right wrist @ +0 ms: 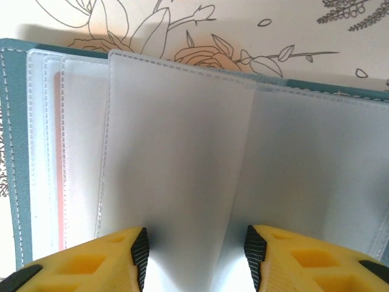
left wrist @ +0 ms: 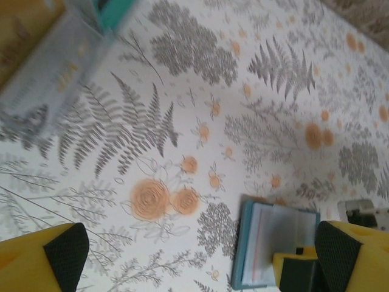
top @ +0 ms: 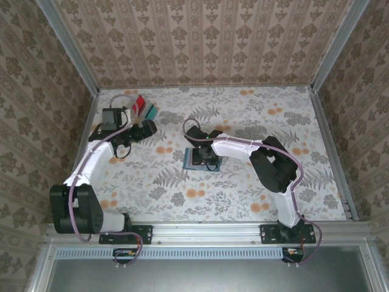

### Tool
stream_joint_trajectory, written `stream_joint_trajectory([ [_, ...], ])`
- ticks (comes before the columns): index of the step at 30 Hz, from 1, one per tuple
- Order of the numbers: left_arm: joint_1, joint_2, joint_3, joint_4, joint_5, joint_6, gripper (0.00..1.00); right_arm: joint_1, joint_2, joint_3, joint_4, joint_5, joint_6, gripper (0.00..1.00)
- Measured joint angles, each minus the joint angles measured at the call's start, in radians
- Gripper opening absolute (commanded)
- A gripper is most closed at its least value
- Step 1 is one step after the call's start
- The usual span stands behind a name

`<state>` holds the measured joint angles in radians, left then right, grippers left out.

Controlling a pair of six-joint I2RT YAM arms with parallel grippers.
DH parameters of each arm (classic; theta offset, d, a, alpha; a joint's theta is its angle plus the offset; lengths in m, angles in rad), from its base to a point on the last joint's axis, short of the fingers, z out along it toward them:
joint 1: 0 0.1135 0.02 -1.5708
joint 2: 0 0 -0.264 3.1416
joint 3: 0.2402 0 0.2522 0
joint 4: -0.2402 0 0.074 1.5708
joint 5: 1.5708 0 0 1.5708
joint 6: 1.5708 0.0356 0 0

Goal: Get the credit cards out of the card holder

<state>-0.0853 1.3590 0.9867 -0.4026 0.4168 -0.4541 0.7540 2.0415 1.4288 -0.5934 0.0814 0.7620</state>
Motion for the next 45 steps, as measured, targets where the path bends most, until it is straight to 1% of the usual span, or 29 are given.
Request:
stream_joint_trajectory([
  [2, -0.021, 0.015, -0.002, -0.009, 0.01, -0.003, 0.94, -0.007, -0.011, -0.018, 0.019, -0.011, 0.0, 0.45],
  [4, -0.042, 0.025, -0.013, -0.009, 0.03, -0.018, 0.89, -0.014, -0.021, -0.035, 0.035, -0.022, 0.001, 0.41],
  [5, -0.051, 0.03, -0.019, -0.008, 0.039, -0.028, 0.87, -0.018, -0.026, -0.043, 0.043, -0.029, 0.0, 0.41],
  [7, -0.074, 0.051, -0.026, -0.009, 0.06, -0.051, 0.8, -0.026, -0.034, -0.06, 0.06, -0.044, 0.0, 0.39],
  [10, -0.11, 0.104, -0.026, 0.0, 0.085, -0.085, 0.74, -0.032, -0.044, -0.079, 0.08, -0.057, 0.0, 0.36],
  [18, -0.247, 0.237, -0.027, 0.063, 0.145, -0.153, 0.51, -0.043, -0.066, -0.12, 0.134, -0.087, 0.002, 0.34],
  [22, -0.296, 0.28, -0.026, 0.1, 0.171, -0.175, 0.42, -0.045, -0.071, -0.131, 0.151, -0.097, 0.003, 0.33],
  [23, -0.303, 0.29, -0.026, 0.106, 0.175, -0.18, 0.41, -0.045, -0.071, -0.133, 0.154, -0.097, 0.003, 0.34],
  [31, -0.373, 0.362, -0.026, 0.148, 0.178, -0.219, 0.4, -0.045, -0.072, -0.135, 0.159, -0.101, 0.008, 0.33],
  [34, -0.399, 0.374, -0.026, 0.161, 0.179, -0.229, 0.38, -0.045, -0.071, -0.133, 0.156, -0.101, 0.008, 0.32],
  [37, -0.419, 0.385, -0.026, 0.169, 0.179, -0.235, 0.32, -0.045, -0.071, -0.132, 0.154, -0.101, 0.008, 0.32],
  [42, -0.426, 0.419, -0.014, 0.172, 0.173, -0.239, 0.22, -0.047, -0.071, -0.132, 0.153, -0.101, 0.015, 0.3],
  [45, -0.426, 0.442, -0.013, 0.171, 0.167, -0.239, 0.19, -0.047, -0.072, -0.133, 0.154, -0.101, 0.023, 0.29],
])
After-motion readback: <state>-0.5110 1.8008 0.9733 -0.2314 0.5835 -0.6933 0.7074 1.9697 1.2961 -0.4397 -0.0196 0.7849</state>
